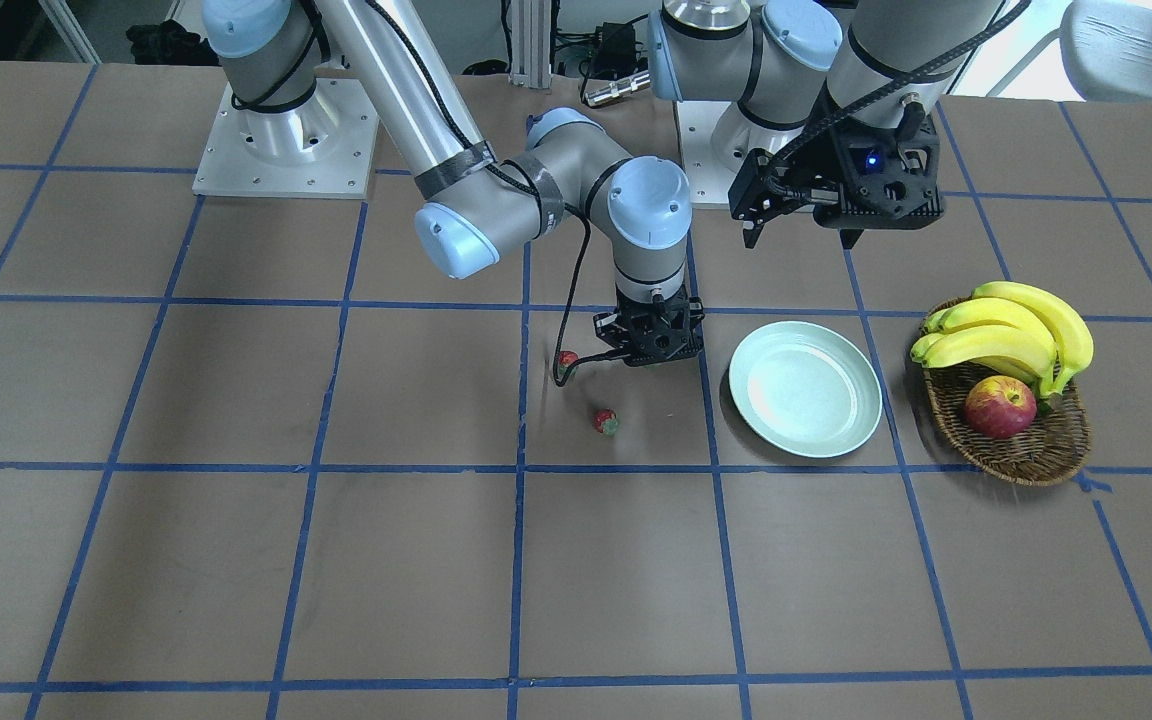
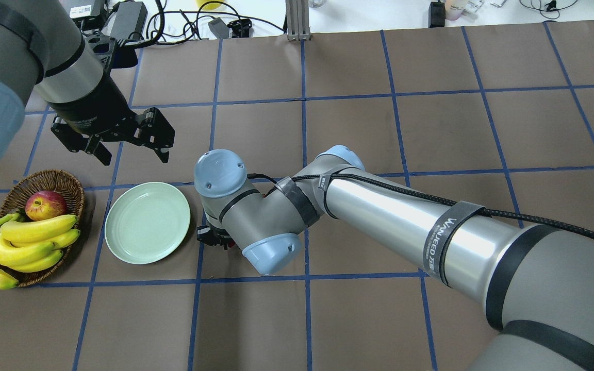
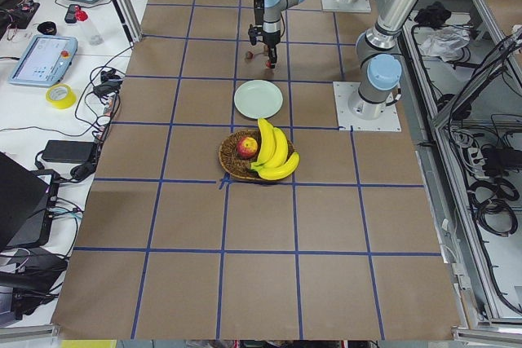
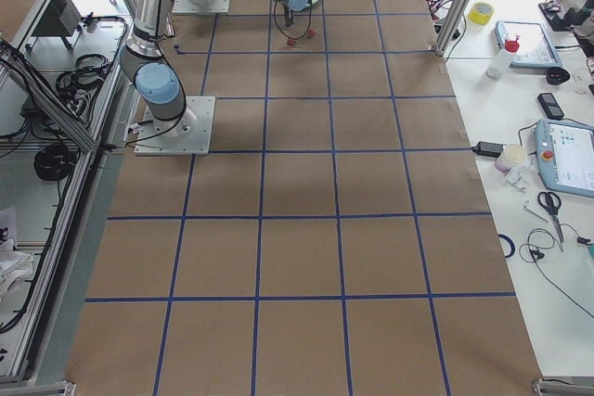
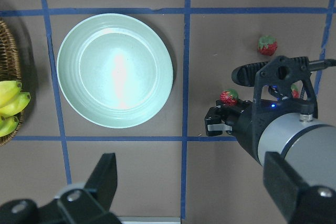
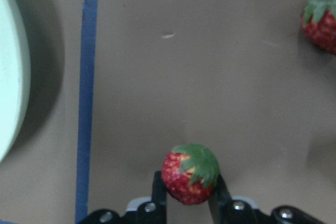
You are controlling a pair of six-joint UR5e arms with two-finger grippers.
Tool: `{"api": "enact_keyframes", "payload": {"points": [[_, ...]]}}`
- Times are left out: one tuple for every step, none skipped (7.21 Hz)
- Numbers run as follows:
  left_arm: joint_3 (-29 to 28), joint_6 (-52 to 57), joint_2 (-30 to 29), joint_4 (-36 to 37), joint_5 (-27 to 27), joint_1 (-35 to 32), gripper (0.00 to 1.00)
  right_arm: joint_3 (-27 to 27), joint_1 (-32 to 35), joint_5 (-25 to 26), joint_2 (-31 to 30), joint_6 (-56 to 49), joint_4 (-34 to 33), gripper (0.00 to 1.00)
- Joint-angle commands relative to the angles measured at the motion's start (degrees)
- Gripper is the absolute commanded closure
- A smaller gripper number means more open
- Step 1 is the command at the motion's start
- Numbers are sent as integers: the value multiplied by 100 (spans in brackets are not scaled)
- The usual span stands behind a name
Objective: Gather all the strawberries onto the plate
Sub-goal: 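Carry the last strawberry near the others by the plate and release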
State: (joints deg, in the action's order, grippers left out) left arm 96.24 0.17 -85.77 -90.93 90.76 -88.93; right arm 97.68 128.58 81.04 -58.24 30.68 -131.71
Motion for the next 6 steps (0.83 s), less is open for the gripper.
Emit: {"api": "enact_keyframes", "payload": {"points": [[0, 9, -1, 5, -6, -2, 0, -38, 1, -1, 5, -534, 171, 77], [0, 0, -1, -4, -6, -2, 0, -13, 1, -1, -4, -728, 180, 77], [0, 0, -1, -4, 3, 7, 0, -4, 1, -1, 5, -686, 189, 75], [9, 9, -1, -4, 3, -2, 0, 5, 1, -1, 5, -686, 189, 43], [0, 0, -1, -4, -6, -2, 0, 5, 1, -1, -4, -686, 189, 0], [0, 0, -1, -4, 3, -2, 0, 5, 1, -1, -12, -695, 198, 0]]}}
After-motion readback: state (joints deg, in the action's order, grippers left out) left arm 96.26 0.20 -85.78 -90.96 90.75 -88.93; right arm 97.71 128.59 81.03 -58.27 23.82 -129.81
